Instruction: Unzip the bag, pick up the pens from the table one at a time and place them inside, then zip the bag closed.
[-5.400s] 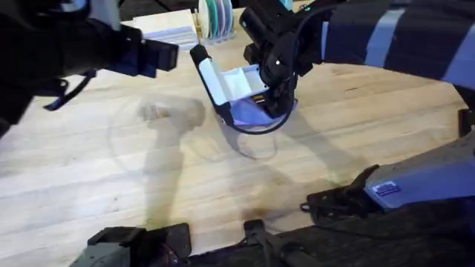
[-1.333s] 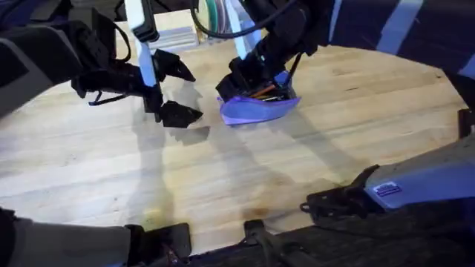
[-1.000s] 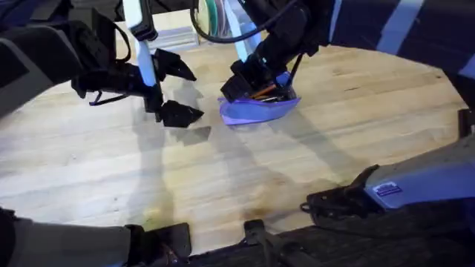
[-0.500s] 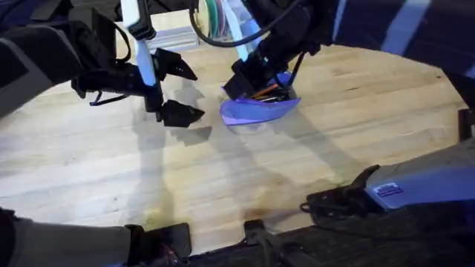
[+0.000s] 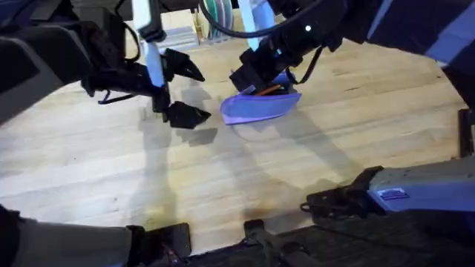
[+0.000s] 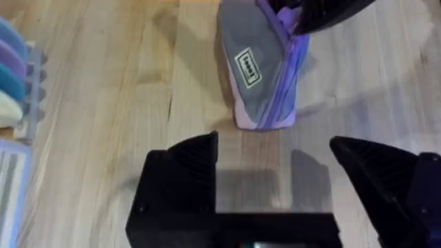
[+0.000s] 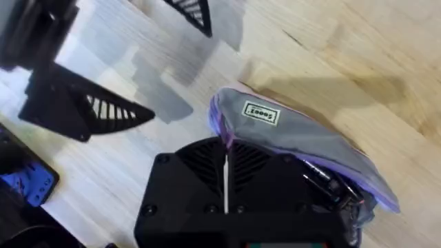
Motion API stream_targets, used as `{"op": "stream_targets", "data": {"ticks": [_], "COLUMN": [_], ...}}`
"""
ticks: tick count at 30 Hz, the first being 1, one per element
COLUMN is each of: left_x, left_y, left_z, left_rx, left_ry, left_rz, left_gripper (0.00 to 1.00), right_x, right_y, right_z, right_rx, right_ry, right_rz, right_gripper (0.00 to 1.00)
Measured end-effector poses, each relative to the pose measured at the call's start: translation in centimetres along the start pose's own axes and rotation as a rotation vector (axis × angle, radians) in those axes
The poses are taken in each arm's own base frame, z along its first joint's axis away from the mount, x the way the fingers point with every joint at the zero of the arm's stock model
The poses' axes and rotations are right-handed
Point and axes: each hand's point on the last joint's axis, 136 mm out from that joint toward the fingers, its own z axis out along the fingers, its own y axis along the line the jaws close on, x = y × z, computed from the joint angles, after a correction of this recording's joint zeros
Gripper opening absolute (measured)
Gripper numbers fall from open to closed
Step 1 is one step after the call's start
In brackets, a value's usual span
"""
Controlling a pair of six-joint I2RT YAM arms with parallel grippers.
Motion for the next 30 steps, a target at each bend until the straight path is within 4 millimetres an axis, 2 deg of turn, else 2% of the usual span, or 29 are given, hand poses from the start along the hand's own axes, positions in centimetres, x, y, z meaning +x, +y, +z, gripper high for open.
{"op": "stream_targets", "data": {"ticks": [10, 21, 22, 24, 28, 30], "left_x": [0.1, -0.8, -0.9, -0.8, -0.6, -0.7], "left_y": [-1.0, -0.6, -0.6, -0.7, -0.7, -0.6], "left_z": [4.3, 7.1, 7.3, 7.5, 7.6, 7.6], "left_rx": [0.116, 0.159, 0.163, 0.17, 0.175, 0.175], "left_ry": [-0.041, -0.15, -0.152, -0.154, -0.153, -0.154], "left_rz": [0.019, 0.051, 0.043, 0.028, 0.011, 0.008], "left_gripper": [0.993, 0.996, 0.961, 0.742, 0.105, 0.051], "right_x": [0.1, 0.3, 0.3, 0.3, 0.3, 0.4], "right_y": [0.0, 0.0, 0.0, 0.0, 0.0, 0.0], "right_z": [0.0, 0.0, 0.0, 0.0, 0.0, 0.0], "right_rx": [0.001, 0.001, 0.001, 0.001, 0.001, 0.001], "right_ry": [0.005, 0.014, 0.014, 0.014, 0.014, 0.014], "right_rz": [0.005, 0.007, 0.007, 0.007, 0.007, 0.007], "right_gripper": [0.03, 0.031, 0.03, 0.03, 0.03, 0.03]}}
